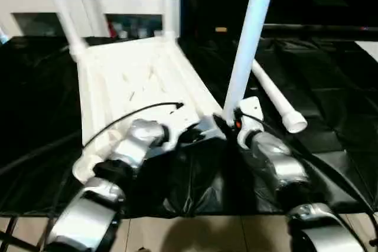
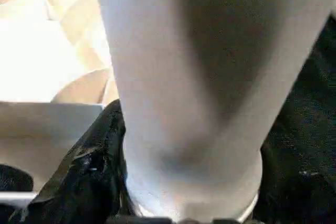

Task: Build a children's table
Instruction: Rotate leg to tighten

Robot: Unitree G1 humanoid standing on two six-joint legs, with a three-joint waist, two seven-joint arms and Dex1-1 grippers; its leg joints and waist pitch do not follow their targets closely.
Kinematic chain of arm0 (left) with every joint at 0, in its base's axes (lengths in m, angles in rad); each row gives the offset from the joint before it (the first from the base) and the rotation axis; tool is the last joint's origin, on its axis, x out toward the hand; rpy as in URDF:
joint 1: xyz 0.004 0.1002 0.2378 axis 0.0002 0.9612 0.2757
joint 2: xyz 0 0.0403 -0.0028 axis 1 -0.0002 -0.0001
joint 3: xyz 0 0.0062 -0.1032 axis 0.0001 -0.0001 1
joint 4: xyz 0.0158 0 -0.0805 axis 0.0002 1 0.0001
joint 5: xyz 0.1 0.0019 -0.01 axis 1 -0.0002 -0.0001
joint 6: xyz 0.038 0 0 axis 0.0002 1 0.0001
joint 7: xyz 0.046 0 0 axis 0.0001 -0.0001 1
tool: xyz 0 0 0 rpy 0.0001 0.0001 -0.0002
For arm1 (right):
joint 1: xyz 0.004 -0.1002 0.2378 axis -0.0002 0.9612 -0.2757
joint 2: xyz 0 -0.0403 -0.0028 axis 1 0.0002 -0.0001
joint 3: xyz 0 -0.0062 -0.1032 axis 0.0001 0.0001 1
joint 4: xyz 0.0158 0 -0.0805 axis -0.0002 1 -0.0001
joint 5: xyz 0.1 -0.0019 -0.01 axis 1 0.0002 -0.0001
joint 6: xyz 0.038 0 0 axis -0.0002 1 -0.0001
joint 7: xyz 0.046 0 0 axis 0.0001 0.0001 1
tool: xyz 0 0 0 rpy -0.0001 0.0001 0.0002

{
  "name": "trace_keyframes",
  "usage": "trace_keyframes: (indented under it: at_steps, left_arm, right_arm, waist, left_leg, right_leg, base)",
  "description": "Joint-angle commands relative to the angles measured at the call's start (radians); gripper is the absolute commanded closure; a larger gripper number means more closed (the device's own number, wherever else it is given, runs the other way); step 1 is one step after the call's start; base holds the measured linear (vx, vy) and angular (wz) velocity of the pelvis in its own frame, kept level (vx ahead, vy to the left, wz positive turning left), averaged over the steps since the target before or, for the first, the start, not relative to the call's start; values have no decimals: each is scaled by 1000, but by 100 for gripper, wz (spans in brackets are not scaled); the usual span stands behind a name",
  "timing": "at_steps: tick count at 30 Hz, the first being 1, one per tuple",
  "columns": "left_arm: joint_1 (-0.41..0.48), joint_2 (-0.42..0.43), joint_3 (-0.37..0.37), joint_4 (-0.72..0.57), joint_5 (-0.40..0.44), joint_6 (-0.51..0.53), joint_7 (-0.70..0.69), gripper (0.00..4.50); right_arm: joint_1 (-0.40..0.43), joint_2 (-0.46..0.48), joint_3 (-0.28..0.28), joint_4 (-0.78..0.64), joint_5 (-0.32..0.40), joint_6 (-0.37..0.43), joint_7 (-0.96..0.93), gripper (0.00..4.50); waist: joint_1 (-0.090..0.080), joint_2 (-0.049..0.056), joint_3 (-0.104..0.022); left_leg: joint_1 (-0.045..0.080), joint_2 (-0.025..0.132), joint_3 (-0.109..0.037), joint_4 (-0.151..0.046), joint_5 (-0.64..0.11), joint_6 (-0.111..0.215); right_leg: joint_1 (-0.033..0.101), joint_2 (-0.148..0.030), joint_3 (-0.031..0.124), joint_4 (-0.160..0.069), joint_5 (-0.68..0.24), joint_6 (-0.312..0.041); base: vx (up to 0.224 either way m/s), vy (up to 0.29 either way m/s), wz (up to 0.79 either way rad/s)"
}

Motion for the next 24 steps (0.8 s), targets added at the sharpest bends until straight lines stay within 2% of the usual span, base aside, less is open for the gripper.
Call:
trace_keyframes:
  at_steps: [1, 3, 4, 5, 7, 8, 9, 11, 12, 15, 17, 18, 19, 21, 23, 24]
  left_arm:
    - [-9, -72, -43, -31, -19, -28, -15, 450]
    - [7, -32, -43, -42, -22, -67, -62, 450]
    - [10, -23, -42, -46, -25, -71, -72, 450]
    - [23, -3, -42, -56, -37, -105, -114, 450]
    - [31, 9, -41, -66, -43, -112, -138, 450]
    - [46, 37, -43, -80, -49, -143, -187, 450]
    - [52, 49, -43, -85, -52, -148, -208, 450]
    - [62, 78, -44, -92, -63, -165, -259, 450]
    - [62, 80, -44, -92, -64, -167, -263, 450]
    - [71, 105, -37, -103, -92, -179, -334, 450]
    - [75, 128, -35, -106, -105, -184, -386, 450]
    - [75, 128, -35, -106, -105, -184, -386, 450]
    - [76, 137, -36, -106, -107, -189, -402, 450]
    - [76, 147, -36, -105, -110, -195, -420, 450]
    - [75, 167, -37, -99, -122, -206, -472, 450]
    - [74, 171, -37, -97, -124, -210, -482, 450]
  right_arm:
    - [2, 69, 57, 32, -15, -1, 29, 106]
    - [11, 32, 63, 3, -15, -34, 95, 77]
    - [13, 22, 66, -1, -17, -41, 112, 77]
    - [18, 2, 60, -16, -3, -49, 158, 58]
    - [21, -11, 59, -23, 5, -57, 187, 45]
    - [28, -43, 69, -41, 16, -68, 264, 45]
    - [33, -60, 78, -52, 22, -70, 309, 45]
    - [58, -102, 105, -97, 51, -65, 453, 45]
    - [59, -105, 108, -101, 52, -65, 461, 45]
    - [94, -165, 149, -165, 71, -62, 627, 45]
    - [114, -215, 177, -211, 81, -41, 741, 45]
    - [114, -215, 177, -211, 81, -41, 741, 45]
    - [118, -230, 185, -223, 85, -35, 776, 73]
    - [121, -246, 191, -237, 97, -19, 817, 82]
    - [116, -279, 206, -247, 110, 3, 899, 89]
    - [114, -284, 209, -248, 112, 8, 914, 110]
  waist:
    - [0, 1, -49]
    - [4, 0, -53]
    - [6, -1, -54]
    - [8, -2, -57]
    - [12, -3, -60]
    - [14, -2, -61]
    - [18, -6, -65]
    - [28, -4, -67]
    - [35, -4, -69]
    - [47, -2, -72]
    - [55, -3, -71]
    - [59, -1, -69]
    - [60, -1, -68]
    - [63, -1, -64]
    - [67, -1, -63]
    - [67, 1, -63]
  left_leg:
    - [19, 70, -52, -80, -394, 3]
    - [15, 72, -49, -81, -362, 14]
    - [12, 73, -48, -82, -351, 17]
    - [6, 74, -46, -82, -321, 26]
    - [-1, 75, -43, -79, -274, 43]
    - [0, 74, -39, -76, -251, 52]
    - [-4, 71, -35, -72, -215, 66]
    - [-5, 72, -31, -68, -168, 95]
    - [-9, 74, -30, -67, -136, 110]
    - [-6, 79, -29, -65, -109, 126]
    - [-4, 82, -29, -66, -119, 126]
    - [-2, 83, -29, -67, -133, 120]
    - [0, 84, -29, -68, -143, 114]
    - [3, 83, -29, -71, -183, 87]
    - [6, 83, -29, -72, -197, 77]
    - [7, 84, -29, -73, -204, 71]
  right_leg:
    - [16, -109, 62, -107, -548, -100]
    - [19, -109, 69, -99, -489, -121]
    - [21, -109, 70, -96, -469, -127]
    - [27, -109, 73, -87, -418, -141]
    - [30, -109, 77, -75, -345, -167]
    - [30, -107, 79, -69, -306, -183]
    - [36, -105, 78, -61, -257, -194]
    - [39, -104, 78, -53, -195, -207]
    - [41, -99, 75, -46, -160, -212]
    - [39, -98, 73, -37, -108, -225]
    - [37, -98, 73, -38, -120, -224]
    - [34, -97, 73, -41, -142, -221]
    - [33, -98, 73, -43, -158, -219]
    - [32, -101, 74, -53, -234, -204]
    - [30, -101, 75, -56, -269, -196]
    - [30, -100, 76, -59, -280, -192]
  base:
    - [0, 0, 0]
    - [0, 0, 0]
    - [0, 0, 0]
    - [0, 0, 0]
    - [0, 0, 0]
    - [0, 0, 0]
    - [0, 0, 0]
    - [0, 0, 0]
    - [0, 0, 0]
    - [0, 0, 0]
    - [0, 0, 0]
    - [0, 0, 0]
    - [0, 0, 0]
    - [0, 0, 0]
    - [0, 0, 0]
    - [0, 0, 0]
